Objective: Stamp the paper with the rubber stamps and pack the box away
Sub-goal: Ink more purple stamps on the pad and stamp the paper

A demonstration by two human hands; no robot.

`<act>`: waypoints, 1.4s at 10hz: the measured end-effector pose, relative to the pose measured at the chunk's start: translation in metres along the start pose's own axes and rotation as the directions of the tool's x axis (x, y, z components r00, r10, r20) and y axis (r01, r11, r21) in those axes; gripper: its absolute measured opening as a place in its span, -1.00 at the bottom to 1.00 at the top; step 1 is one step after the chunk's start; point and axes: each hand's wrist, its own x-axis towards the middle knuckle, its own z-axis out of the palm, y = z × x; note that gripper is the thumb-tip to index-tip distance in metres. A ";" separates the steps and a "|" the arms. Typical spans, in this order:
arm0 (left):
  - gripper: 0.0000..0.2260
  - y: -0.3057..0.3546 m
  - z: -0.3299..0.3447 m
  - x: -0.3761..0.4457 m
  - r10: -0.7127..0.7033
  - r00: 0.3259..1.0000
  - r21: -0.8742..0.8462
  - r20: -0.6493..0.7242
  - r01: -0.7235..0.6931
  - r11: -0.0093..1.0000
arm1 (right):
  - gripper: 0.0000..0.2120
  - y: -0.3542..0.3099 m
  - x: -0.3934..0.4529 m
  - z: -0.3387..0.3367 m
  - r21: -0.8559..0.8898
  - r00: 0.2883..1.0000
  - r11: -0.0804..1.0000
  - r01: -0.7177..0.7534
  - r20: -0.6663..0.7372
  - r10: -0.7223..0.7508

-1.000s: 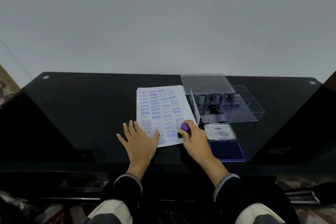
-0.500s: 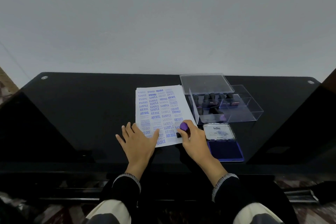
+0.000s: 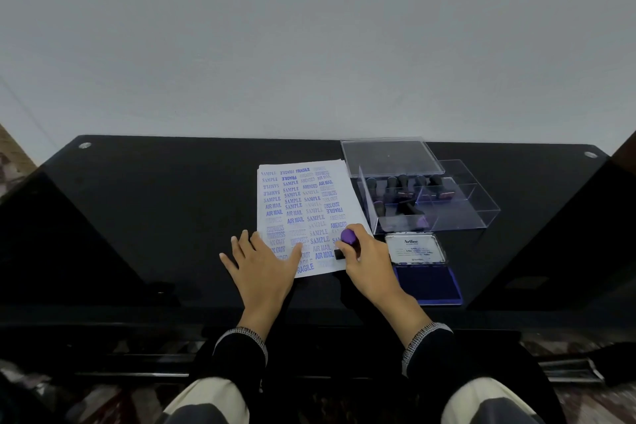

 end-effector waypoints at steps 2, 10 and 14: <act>-0.15 0.001 -0.001 0.001 -0.003 1.000 -0.010 0.009 0.003 1.000 | -0.86 0.004 -0.012 0.004 -0.049 0.999 0.999 0.006 -0.043 -0.008; -0.15 0.001 -0.001 0.000 0.001 1.000 -0.001 0.007 -0.001 1.000 | -0.92 0.004 -0.002 0.001 -0.006 1.000 1.000 0.007 -0.004 -0.007; -0.15 0.000 0.001 0.001 0.006 1.000 -0.011 0.003 -0.006 1.000 | -0.95 0.000 0.004 -0.003 -0.036 0.999 0.999 0.014 0.034 -0.013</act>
